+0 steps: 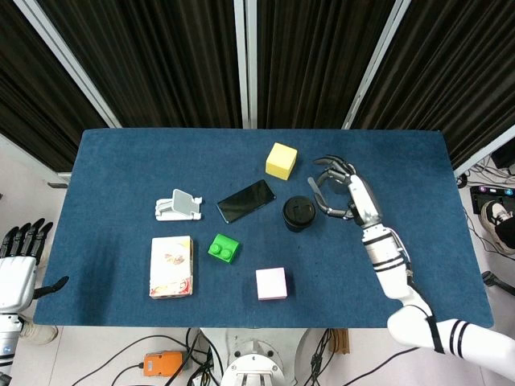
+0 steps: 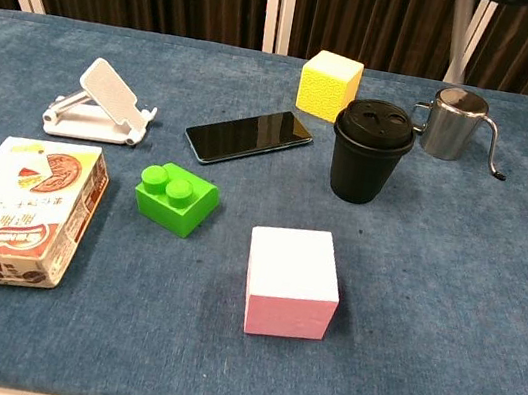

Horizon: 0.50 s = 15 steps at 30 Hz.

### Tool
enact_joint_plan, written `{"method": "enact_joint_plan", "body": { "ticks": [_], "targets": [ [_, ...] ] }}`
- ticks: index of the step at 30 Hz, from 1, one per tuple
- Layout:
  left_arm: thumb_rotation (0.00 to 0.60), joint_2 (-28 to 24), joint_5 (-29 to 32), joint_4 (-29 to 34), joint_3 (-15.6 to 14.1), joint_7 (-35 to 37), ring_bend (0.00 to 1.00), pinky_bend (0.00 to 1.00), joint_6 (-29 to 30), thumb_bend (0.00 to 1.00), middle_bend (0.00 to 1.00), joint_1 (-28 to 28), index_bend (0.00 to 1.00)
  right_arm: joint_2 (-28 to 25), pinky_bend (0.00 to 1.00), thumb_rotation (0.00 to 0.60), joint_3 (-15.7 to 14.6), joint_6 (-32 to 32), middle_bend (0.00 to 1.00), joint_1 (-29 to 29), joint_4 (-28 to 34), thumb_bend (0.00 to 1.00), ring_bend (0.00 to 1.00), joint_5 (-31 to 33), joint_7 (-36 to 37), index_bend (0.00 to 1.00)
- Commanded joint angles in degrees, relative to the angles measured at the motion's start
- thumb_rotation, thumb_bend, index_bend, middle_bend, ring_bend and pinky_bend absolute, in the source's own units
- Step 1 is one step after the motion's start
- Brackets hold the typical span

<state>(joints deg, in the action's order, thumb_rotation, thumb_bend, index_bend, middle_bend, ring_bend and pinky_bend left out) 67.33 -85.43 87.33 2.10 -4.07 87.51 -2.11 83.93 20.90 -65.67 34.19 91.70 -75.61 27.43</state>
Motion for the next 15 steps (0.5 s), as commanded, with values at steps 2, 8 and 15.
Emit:
{"method": "enact_joint_plan", "body": {
  "ticks": [2, 8, 15],
  "targets": [
    [0.6, 0.03, 0.19, 0.11, 0.0, -0.07, 0.0, 0.0, -0.03, 0.0, 0.04, 0.07, 0.0, 3.27, 0.33, 0.6, 0.02, 0.76, 0.31, 1.82, -3.48, 0.71, 0.19, 0.03, 1.59, 0.73],
    [0.6, -0.03, 0.32, 0.01, -0.01, -0.1, 0.0, 0.0, -0.16, 0.0, 0.04, 0.07, 0.0, 5.86, 0.32, 0.6, -0.93, 1.21, 0.31, 2.65, -7.1, 0.71, 0.19, -0.19, 2.75, 0.73],
    [0.6, -0.03, 0.45, -0.29, 0.03, 0.07, 0.0, 0.0, -0.2, 0.0, 0.04, 0.07, 0.0, 8.23, 0.3, 0.6, -1.71, 0.8, 0.31, 3.2, -10.24, 0.71, 0.19, -1.18, 4.63, 0.72]
  ]
}}
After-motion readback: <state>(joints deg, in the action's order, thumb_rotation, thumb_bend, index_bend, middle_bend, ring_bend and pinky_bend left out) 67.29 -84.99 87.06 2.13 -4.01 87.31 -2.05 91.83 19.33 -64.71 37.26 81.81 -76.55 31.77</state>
